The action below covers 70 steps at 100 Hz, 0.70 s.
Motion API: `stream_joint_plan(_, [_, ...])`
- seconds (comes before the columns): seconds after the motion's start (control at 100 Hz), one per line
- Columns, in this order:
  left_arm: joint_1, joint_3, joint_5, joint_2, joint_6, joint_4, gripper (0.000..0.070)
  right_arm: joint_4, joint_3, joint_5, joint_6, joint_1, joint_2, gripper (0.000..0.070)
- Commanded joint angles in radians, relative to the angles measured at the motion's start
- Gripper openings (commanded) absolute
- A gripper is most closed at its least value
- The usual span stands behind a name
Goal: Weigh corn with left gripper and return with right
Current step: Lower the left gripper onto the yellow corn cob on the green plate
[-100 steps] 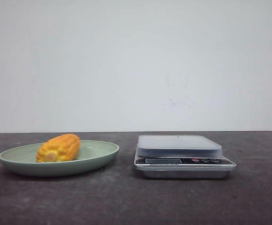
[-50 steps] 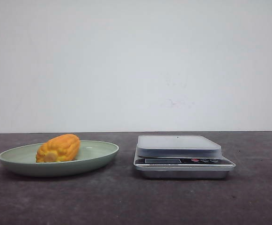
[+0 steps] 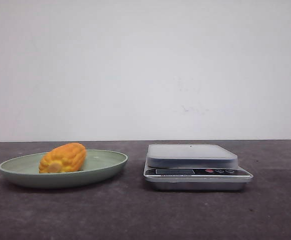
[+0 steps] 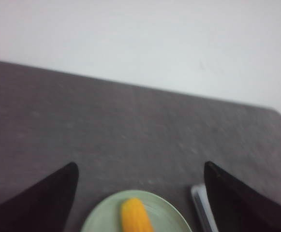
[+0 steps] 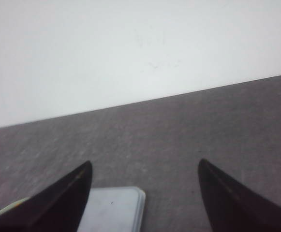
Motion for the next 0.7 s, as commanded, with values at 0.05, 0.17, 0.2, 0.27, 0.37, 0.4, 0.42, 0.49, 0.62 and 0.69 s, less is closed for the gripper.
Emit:
stream_joint_plan(0.05, [-0.086,0.012,-0.033,0.112,0.026,-0.001,0.047,-0.031,0.055,-0.01,-0.037,0.002,0.035,0.0446])
stream_joint_plan(0.17, [-0.168,0.012,-0.097,0.247,0.047,0.0,0.0471,-0.065,0.089,-0.029,-0.052,0.002,0.064,0.0446])
stream_joint_plan(0.2, [-0.185,0.012,-0.106,0.282,0.047,0.001,0.0471,-0.072,0.095,-0.029,-0.055,0.002,0.07,0.0446])
stream_joint_plan(0.27, [-0.22,0.012,-0.121,0.362,0.044,0.004,0.0471,-0.092,0.104,-0.028,-0.062,0.002,0.079,0.0447])
stream_joint_plan(0.37, [-0.264,0.012,-0.164,0.47,0.03,0.003,0.0472,-0.103,0.105,-0.028,-0.064,0.002,0.084,0.0447])
stream_joint_plan(0.4, [-0.276,0.012,-0.185,0.499,0.021,0.0,0.0475,-0.105,0.105,-0.029,-0.064,0.002,0.084,0.0447])
stream_joint_plan(0.42, [-0.283,0.012,-0.195,0.517,0.016,-0.001,0.0477,-0.106,0.105,-0.028,-0.066,0.002,0.084,0.0447])
stream_joint_plan(0.49, [-0.304,0.012,-0.201,0.574,-0.003,0.003,0.0478,-0.11,0.105,-0.028,-0.068,0.002,0.084,0.0448])
stream_joint_plan(0.62, [-0.335,0.012,-0.204,0.648,-0.011,0.009,0.0479,-0.112,0.105,-0.027,-0.08,0.002,0.082,0.0448])
stream_joint_plan(0.69, [-0.349,0.012,-0.212,0.679,-0.022,0.008,0.0479,-0.112,0.105,-0.027,-0.081,0.002,0.082,0.0447])
